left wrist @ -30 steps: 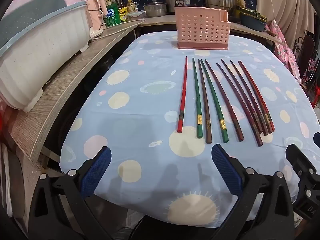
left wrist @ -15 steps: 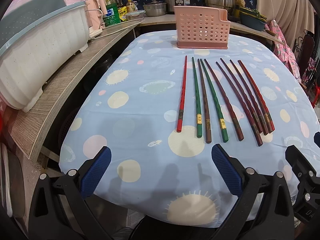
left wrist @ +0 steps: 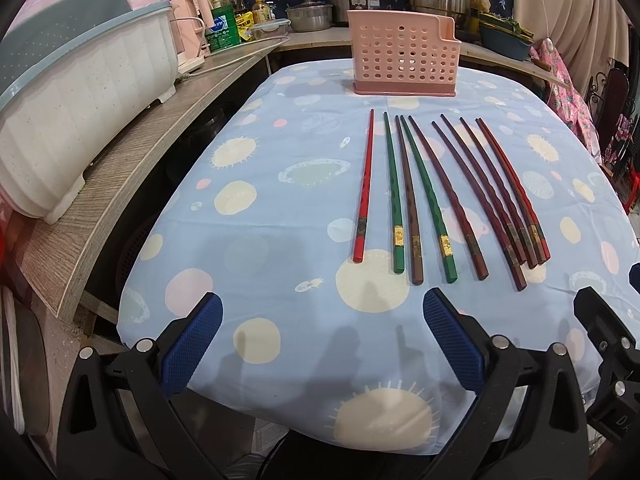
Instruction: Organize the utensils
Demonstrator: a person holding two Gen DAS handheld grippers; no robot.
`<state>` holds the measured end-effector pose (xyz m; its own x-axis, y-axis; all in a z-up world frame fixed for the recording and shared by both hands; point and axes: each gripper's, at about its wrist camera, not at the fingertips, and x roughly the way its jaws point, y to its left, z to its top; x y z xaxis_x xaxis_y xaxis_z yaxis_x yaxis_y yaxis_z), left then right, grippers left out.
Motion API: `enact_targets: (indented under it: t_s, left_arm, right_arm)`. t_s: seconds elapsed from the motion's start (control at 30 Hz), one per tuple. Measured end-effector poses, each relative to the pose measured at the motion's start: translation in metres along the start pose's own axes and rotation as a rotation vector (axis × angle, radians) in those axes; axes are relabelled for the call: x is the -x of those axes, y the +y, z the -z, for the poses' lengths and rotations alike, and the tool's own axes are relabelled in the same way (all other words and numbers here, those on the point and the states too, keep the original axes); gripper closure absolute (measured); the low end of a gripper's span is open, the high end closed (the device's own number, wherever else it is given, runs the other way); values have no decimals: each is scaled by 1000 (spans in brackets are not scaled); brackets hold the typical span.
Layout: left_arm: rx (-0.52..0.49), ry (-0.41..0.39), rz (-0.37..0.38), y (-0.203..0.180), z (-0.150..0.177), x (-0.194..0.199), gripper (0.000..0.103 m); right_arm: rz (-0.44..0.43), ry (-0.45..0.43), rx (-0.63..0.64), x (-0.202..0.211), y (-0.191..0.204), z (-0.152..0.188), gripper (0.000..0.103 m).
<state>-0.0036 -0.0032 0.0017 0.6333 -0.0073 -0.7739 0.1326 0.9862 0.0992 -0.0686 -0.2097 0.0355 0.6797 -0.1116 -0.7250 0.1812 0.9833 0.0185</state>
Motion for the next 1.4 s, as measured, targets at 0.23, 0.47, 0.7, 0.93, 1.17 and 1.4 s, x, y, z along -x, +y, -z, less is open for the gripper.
enact_targets:
  t_s: [0.23,0.47,0.7,0.93,1.17,1.4]
  left_arm:
    - [-1,0,1,0,0,0,7]
    - [0,0,1,0,1,-1,7]
    - [-1,1,1,0,1,-1,7]
    - [0,1,2,0,1,-1,7]
    - [-1,2,2,0,1,-1,7]
    - [-1,2,3,1,0,-1,8]
  right_arm:
    - [-1,0,-3,0,-1,0,7]
    - [-1,0,-2,0,-2,0,7]
    - [-2,0,-3,0,-2,0,7]
    - [-1,2,-8,-1,-4,1,7]
    - [-1,1,-8,-1,-4,1,7]
    - [-2,2,-9,-1,-4,1,7]
